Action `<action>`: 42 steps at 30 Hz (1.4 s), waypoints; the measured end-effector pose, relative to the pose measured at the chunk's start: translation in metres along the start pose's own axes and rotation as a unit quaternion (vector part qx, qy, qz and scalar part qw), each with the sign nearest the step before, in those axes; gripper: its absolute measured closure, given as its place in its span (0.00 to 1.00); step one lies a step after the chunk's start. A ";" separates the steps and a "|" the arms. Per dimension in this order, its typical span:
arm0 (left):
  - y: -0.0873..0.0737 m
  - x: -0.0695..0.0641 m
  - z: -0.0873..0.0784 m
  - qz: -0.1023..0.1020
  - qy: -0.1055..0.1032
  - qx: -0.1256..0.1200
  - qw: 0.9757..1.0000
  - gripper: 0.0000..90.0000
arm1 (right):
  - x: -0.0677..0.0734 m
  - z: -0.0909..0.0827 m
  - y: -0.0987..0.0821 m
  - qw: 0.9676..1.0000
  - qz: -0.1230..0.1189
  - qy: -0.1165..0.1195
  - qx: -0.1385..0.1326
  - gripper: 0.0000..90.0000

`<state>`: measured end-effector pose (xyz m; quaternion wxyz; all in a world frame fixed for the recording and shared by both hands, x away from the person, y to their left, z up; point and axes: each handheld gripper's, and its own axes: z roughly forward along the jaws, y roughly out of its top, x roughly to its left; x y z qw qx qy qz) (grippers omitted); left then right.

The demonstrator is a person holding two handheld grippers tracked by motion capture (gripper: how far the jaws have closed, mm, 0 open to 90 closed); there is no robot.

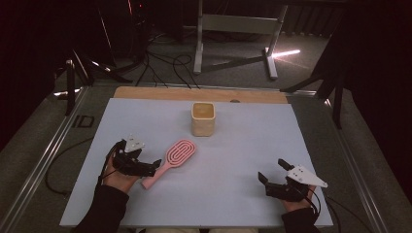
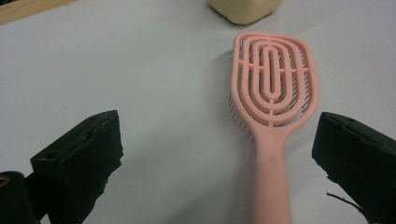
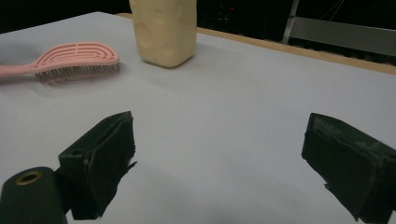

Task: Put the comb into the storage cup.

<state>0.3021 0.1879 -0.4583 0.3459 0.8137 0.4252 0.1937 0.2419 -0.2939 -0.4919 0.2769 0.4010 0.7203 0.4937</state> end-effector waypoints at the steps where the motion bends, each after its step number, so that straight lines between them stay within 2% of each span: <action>1: 0.003 -0.002 0.002 0.003 0.002 0.004 1.000 0.01 | -0.001 0.000 0.000 1.000 0.000 0.000 0.001 0.10; 9: 0.009 -0.005 0.010 0.014 -0.001 0.026 1.000 0.00 | 0.000 0.000 0.000 1.000 -0.002 0.000 0.003 0.10; 17: 0.012 -0.014 0.020 0.024 -0.004 0.048 0.999 0.01 | 0.001 0.001 -0.001 1.000 -0.002 0.000 0.006 0.10; 18: 0.013 -0.017 0.023 0.029 -0.007 0.058 0.998 0.01 | 0.001 0.002 -0.001 1.000 -0.002 0.001 0.006 0.10; 24: 0.015 -0.023 0.032 0.031 -0.014 0.083 0.996 0.01 | 0.002 0.002 -0.001 1.000 -0.004 0.001 0.008 0.10; 25: 0.017 -0.024 0.035 0.031 -0.016 0.095 0.995 0.01 | 0.001 0.002 -0.001 1.000 -0.004 0.001 0.008 0.10; 28: 0.018 -0.025 0.039 0.031 -0.018 0.108 0.993 0.02 | 0.001 0.002 -0.001 1.000 -0.003 0.001 0.006 0.10; 35: 0.020 -0.024 0.046 0.029 -0.020 0.128 0.991 0.02 | 0.001 0.002 -0.001 1.000 -0.003 0.001 0.007 0.10; 37: 0.020 -0.022 0.050 0.023 -0.030 0.137 0.990 0.02 | 0.001 0.002 -0.001 1.000 -0.003 0.002 0.007 0.10; 42: 0.019 -0.021 0.055 0.022 -0.032 0.147 0.988 0.03 | 0.001 0.002 -0.002 1.000 -0.003 0.002 0.008 0.10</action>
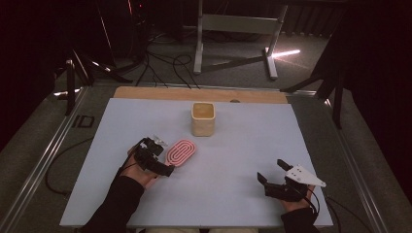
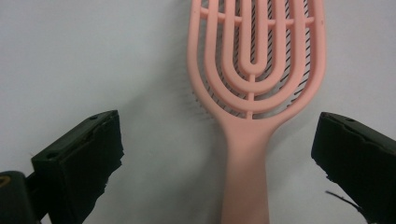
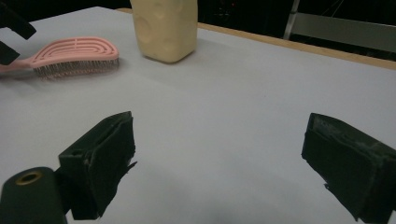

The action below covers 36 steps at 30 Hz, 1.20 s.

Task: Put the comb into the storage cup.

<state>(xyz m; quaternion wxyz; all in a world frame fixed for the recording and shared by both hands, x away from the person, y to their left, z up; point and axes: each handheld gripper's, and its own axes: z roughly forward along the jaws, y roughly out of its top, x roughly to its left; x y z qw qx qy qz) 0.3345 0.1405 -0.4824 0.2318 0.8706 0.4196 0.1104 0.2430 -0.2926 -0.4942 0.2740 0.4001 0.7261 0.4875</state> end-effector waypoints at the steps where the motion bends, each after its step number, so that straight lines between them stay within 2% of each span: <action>1: 0.000 0.000 0.001 0.002 -0.001 0.002 1.000 0.03 | 0.000 0.000 0.000 1.000 0.000 0.001 0.000 0.10; 10: 0.001 -0.005 0.008 0.012 -0.006 0.019 1.000 0.05 | 0.000 0.000 0.000 1.000 0.002 0.001 0.002 0.10; 14: 0.001 -0.008 0.010 0.017 0.004 0.031 0.999 0.09 | 0.000 0.001 0.000 1.000 0.001 0.000 0.003 0.10; 19: 0.001 -0.012 0.009 0.021 0.014 0.044 0.999 0.22 | 0.000 0.001 -0.001 1.000 -0.001 0.000 0.005 0.10; 20: 0.001 -0.013 0.009 0.022 0.015 0.048 0.999 0.22 | 0.000 0.001 -0.001 1.000 -0.001 0.000 0.006 0.10; 21: 0.001 -0.013 0.009 0.023 0.013 0.050 0.998 0.32 | 0.000 0.001 -0.001 1.000 -0.001 0.000 0.006 0.10; 25: 0.000 -0.012 0.009 0.029 -0.004 0.063 0.998 0.49 | -0.001 0.001 -0.001 1.000 0.000 0.001 0.006 0.10; 29: 0.000 -0.014 0.012 0.036 -0.010 0.080 0.996 0.56 | -0.002 0.002 -0.001 1.000 0.000 0.000 0.007 0.10; 30: 0.001 -0.014 0.013 0.034 -0.015 0.081 0.996 0.60 | -0.002 0.001 -0.002 1.000 0.001 -0.002 0.007 0.10; 36: 0.005 -0.013 0.014 0.025 -0.019 0.089 0.996 0.66 | -0.002 0.002 -0.001 1.000 -0.001 -0.002 0.007 0.10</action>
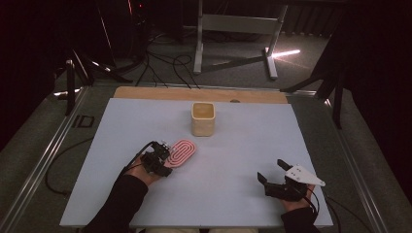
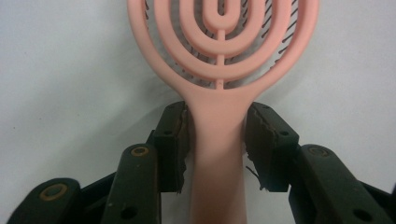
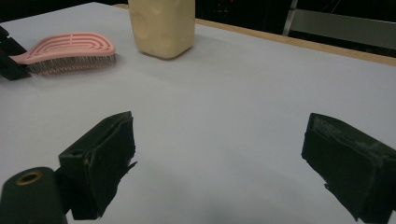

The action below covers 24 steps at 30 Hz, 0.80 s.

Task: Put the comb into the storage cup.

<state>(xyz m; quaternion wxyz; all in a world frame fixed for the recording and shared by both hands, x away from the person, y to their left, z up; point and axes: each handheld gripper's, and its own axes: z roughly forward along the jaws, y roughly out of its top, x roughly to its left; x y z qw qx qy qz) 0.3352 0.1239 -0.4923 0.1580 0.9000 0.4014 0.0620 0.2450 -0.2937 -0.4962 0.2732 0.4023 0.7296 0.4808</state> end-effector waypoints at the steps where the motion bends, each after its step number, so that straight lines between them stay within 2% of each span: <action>1: 0.000 0.001 0.000 -0.001 -0.001 0.001 1.000 0.66 | 0.000 0.000 0.000 1.000 0.000 0.000 0.000 0.10; 4: 0.001 0.002 0.000 -0.006 -0.002 0.002 1.000 0.69 | 0.000 0.000 0.000 1.000 0.000 0.000 0.001 0.10; 13: 0.003 -0.001 0.001 0.000 0.003 0.000 1.000 0.74 | -0.001 0.001 -0.001 1.000 0.001 -0.002 0.004 0.10; 24: 0.002 -0.001 0.001 0.003 0.007 -0.013 1.000 0.77 | -0.001 0.001 -0.001 1.000 -0.003 -0.003 0.007 0.10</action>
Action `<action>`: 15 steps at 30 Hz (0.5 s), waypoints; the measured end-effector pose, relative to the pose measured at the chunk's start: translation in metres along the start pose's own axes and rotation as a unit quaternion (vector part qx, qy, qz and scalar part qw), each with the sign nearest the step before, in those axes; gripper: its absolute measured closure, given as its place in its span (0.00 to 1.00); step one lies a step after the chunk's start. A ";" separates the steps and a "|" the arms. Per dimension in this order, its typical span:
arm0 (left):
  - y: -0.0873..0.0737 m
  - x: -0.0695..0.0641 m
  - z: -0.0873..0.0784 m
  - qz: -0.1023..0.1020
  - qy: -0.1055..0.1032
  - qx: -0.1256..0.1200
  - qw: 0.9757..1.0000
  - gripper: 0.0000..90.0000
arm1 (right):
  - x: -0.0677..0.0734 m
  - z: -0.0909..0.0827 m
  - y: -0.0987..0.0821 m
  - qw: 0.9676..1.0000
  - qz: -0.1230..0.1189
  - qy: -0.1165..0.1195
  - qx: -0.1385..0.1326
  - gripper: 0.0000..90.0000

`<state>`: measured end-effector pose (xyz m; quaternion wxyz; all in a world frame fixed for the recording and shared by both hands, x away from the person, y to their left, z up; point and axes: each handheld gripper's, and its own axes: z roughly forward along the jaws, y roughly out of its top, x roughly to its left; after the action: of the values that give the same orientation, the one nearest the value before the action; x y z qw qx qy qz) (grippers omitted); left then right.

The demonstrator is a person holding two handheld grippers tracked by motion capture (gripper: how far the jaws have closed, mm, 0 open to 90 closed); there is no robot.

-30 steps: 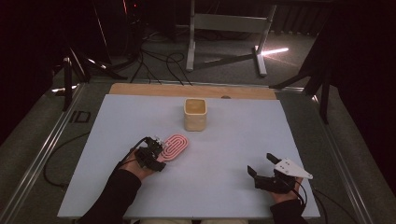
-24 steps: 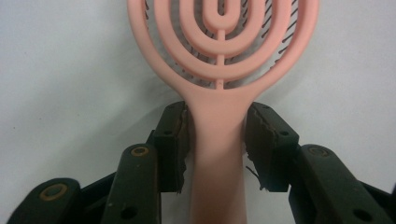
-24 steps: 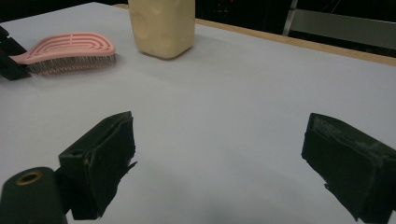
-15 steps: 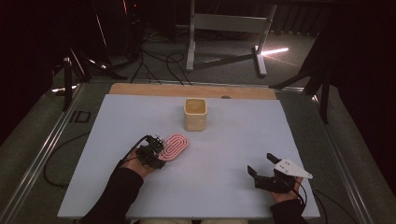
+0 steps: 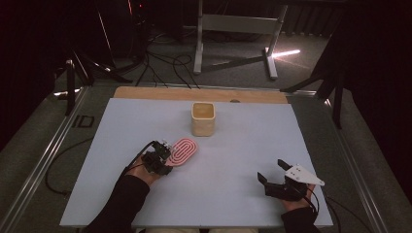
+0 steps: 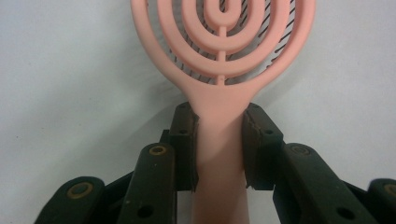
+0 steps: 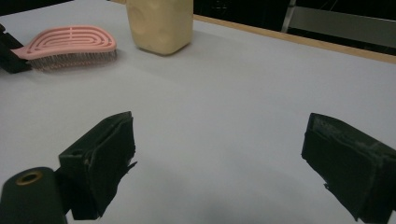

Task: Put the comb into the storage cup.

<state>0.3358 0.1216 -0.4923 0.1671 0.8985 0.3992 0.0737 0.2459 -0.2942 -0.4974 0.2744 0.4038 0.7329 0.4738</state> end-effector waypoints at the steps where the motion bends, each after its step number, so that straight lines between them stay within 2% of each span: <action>1: 0.000 0.000 0.000 -0.002 0.000 -0.002 1.000 0.77 | 0.000 0.000 0.000 1.000 0.000 0.000 0.000 0.10; 14: -0.001 0.001 -0.005 -0.013 -0.003 -0.029 0.999 0.78 | 0.000 0.000 0.000 1.000 0.002 0.000 0.000 0.10; 15: -0.001 0.002 -0.008 -0.017 -0.005 -0.041 0.999 0.78 | 0.000 0.000 0.000 1.000 0.001 0.000 -0.001 0.10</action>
<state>0.3341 0.1257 -0.4858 0.2072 0.8842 0.4103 0.0831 0.2461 -0.2942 -0.4976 0.2740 0.4040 0.7324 0.4745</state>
